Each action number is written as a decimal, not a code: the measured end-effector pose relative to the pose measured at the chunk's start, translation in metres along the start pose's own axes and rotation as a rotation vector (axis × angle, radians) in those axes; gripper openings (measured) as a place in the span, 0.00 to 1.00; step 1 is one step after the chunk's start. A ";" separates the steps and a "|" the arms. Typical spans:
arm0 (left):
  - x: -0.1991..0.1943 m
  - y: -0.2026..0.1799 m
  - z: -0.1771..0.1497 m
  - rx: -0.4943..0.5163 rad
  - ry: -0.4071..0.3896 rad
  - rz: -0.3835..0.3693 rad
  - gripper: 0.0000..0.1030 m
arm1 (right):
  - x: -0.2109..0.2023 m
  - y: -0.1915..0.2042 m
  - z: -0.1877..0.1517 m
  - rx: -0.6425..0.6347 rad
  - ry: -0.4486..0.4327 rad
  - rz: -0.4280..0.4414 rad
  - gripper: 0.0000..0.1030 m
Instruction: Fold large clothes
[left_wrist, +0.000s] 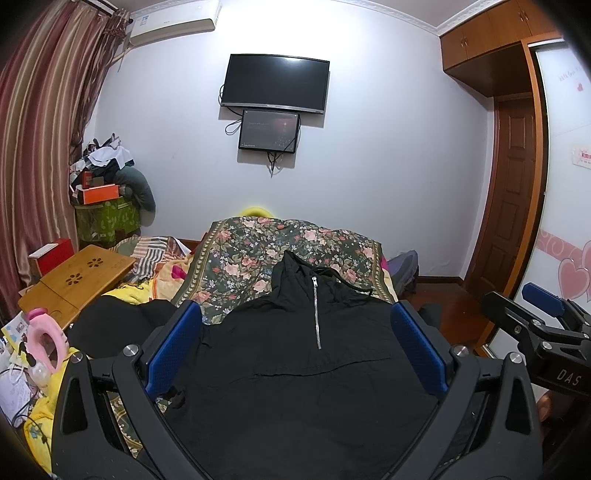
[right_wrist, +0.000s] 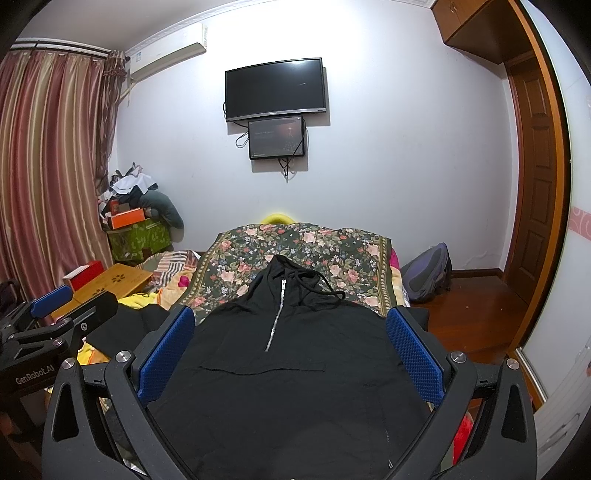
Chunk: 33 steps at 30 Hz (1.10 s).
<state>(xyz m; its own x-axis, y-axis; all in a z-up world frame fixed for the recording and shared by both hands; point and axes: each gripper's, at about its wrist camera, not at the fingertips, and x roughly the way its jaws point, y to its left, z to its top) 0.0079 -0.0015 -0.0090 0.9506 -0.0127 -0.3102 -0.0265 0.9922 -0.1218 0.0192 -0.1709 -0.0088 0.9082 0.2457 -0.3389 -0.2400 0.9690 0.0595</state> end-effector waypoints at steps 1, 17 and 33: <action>0.000 0.000 0.000 0.001 0.000 0.001 1.00 | 0.000 0.000 0.000 0.000 0.001 0.001 1.00; 0.003 0.000 -0.001 -0.002 0.007 0.004 1.00 | 0.003 -0.001 -0.006 0.004 0.011 -0.002 1.00; 0.033 0.070 0.007 -0.066 0.010 0.201 1.00 | 0.034 -0.005 -0.012 -0.013 0.085 -0.053 1.00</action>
<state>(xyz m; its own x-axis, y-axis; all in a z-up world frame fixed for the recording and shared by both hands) 0.0399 0.0684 -0.0213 0.9208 0.1831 -0.3443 -0.2360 0.9645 -0.1183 0.0468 -0.1676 -0.0313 0.8875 0.1902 -0.4198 -0.1972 0.9800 0.0271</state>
